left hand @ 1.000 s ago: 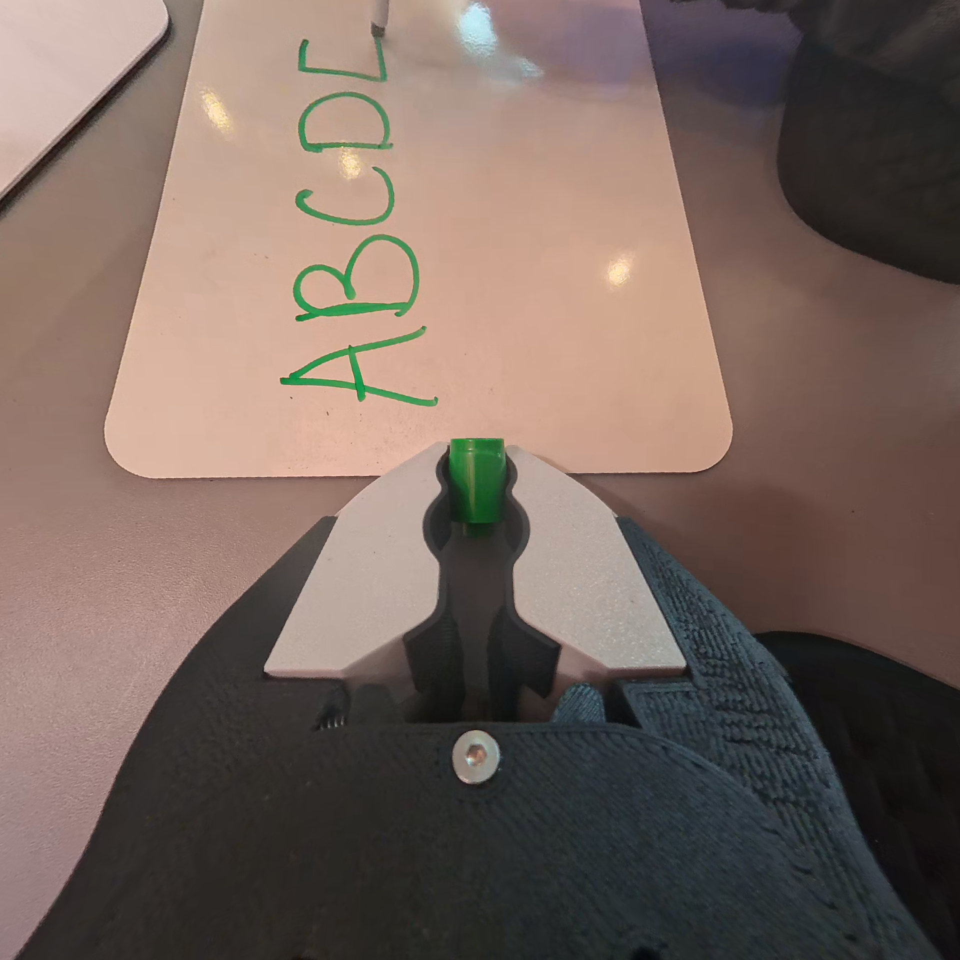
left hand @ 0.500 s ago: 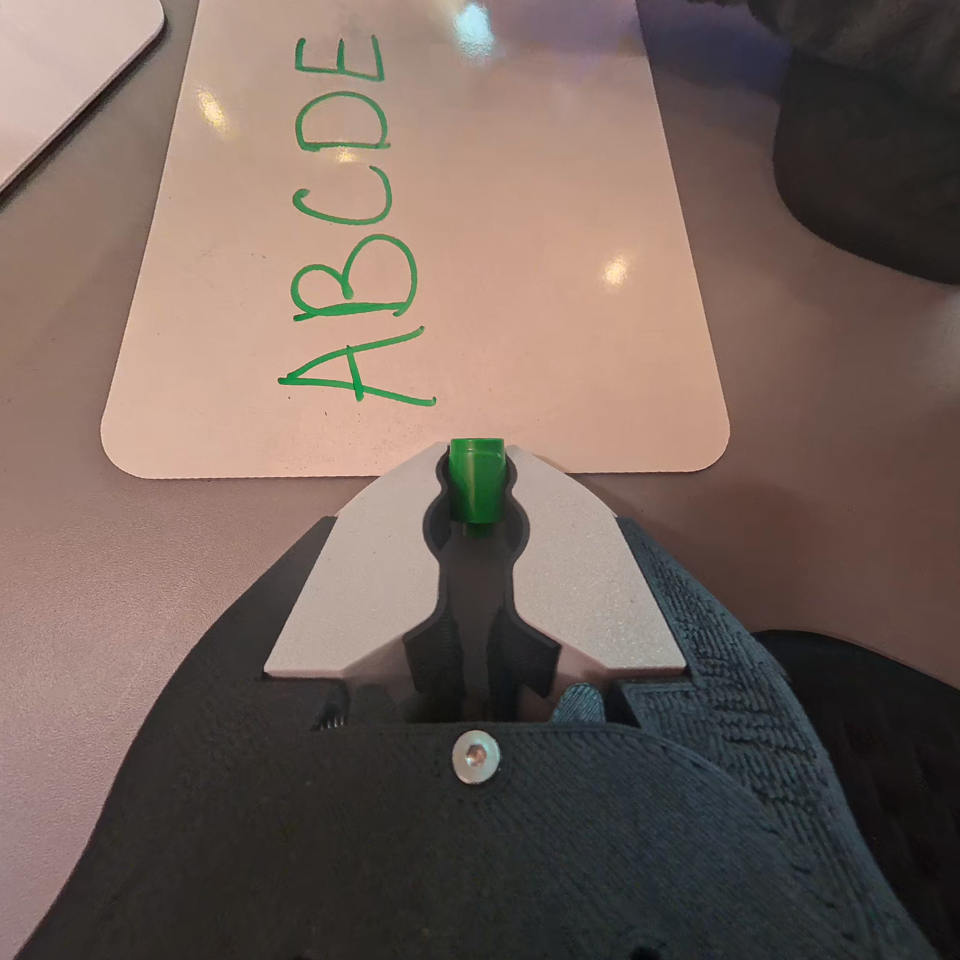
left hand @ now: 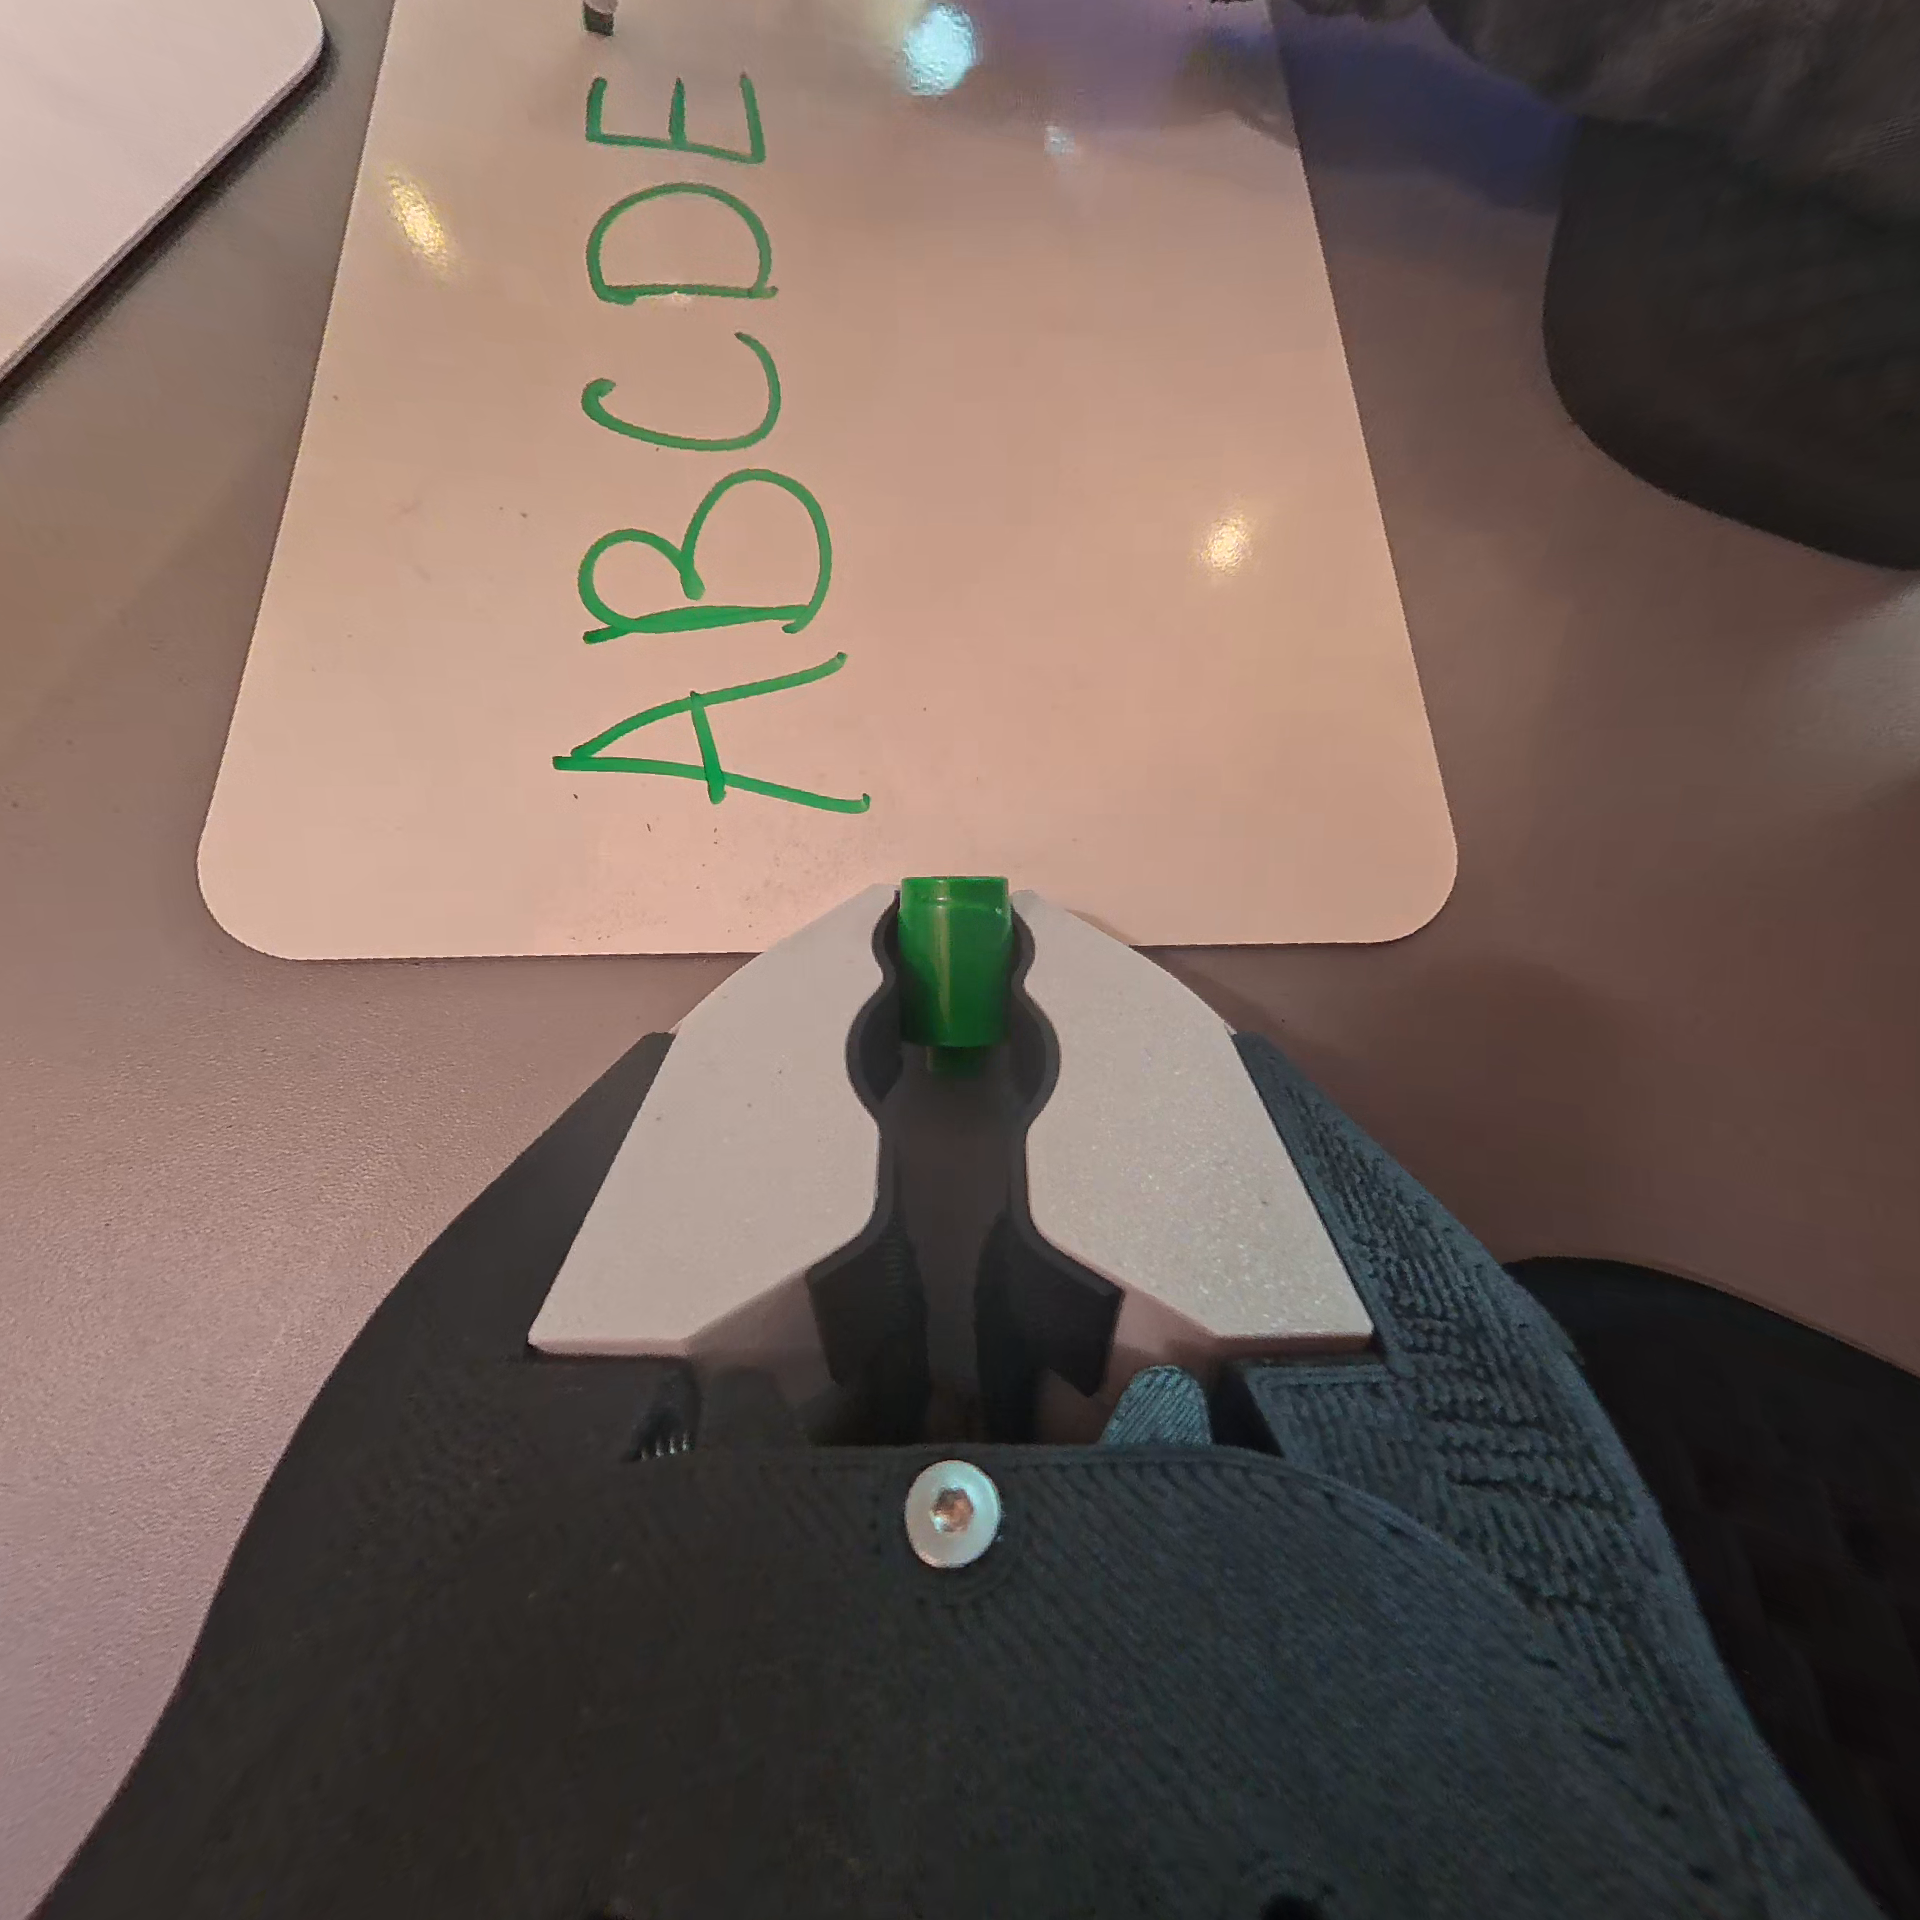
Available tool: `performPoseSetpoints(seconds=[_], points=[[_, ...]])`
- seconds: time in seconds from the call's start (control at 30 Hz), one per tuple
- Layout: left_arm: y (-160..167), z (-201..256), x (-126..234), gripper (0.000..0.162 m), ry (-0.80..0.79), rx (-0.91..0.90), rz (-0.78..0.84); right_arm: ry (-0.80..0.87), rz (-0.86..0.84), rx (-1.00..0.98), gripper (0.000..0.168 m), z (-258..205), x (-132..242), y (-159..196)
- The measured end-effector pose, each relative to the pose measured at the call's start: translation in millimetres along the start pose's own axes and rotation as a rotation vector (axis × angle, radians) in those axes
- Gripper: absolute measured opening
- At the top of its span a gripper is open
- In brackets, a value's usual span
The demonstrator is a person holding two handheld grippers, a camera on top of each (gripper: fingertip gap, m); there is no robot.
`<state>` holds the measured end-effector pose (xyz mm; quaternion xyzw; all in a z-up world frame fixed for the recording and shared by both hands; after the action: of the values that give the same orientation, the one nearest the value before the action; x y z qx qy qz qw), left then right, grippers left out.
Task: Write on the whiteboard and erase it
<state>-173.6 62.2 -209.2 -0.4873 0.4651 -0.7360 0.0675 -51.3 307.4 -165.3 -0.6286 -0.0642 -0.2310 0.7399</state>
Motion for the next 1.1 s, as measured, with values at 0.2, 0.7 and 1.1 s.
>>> performPoseSetpoints(seconds=[0.2,0.7,1.1], points=[[0,0,0,0.016,-0.001,-0.005,0.000,0.005,-0.040,-0.024,0.016,-10,29,9],[0,1,0,0.016,0.007,-0.015,-0.001,0.098,0.010,-0.052,0.016,19,28,15],[-25,6,25,0.015,0.144,0.061,0.380,-0.648,0.629,-0.552,0.015,-151,58,-91]])
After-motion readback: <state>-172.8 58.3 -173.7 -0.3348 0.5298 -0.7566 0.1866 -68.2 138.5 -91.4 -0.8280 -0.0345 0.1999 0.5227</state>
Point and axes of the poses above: each gripper's, where its closed fingertips meet, x back along the fingers, y out of its underside, z = x × y across the jaws, the point moved 6 cm from there along x, back along the fingers
